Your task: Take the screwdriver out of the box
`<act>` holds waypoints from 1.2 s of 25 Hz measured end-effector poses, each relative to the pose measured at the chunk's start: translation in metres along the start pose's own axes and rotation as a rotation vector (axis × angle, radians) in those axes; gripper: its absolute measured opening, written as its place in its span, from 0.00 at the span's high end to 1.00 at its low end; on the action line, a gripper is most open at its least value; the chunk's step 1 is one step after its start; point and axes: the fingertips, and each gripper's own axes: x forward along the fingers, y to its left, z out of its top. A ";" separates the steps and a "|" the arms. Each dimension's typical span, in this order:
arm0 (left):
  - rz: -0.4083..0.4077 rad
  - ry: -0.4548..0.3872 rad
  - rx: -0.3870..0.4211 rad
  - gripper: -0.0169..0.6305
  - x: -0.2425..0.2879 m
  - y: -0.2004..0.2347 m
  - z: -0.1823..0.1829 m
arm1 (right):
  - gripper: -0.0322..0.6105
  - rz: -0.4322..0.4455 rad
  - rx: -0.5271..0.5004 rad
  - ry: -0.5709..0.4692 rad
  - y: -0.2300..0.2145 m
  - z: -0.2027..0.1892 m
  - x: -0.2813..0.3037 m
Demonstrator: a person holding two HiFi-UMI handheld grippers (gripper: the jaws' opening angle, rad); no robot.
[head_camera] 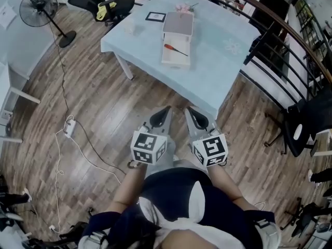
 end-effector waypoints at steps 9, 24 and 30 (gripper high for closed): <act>-0.001 -0.001 -0.006 0.95 0.085 0.069 0.037 | 0.95 -0.004 -0.004 0.013 -0.062 0.016 0.091; -0.047 -0.018 0.020 0.95 0.207 0.201 0.109 | 0.95 -0.065 -0.028 -0.014 -0.150 0.064 0.254; -0.075 -0.020 0.031 0.95 0.229 0.228 0.121 | 0.95 -0.102 -0.024 -0.012 -0.164 0.068 0.283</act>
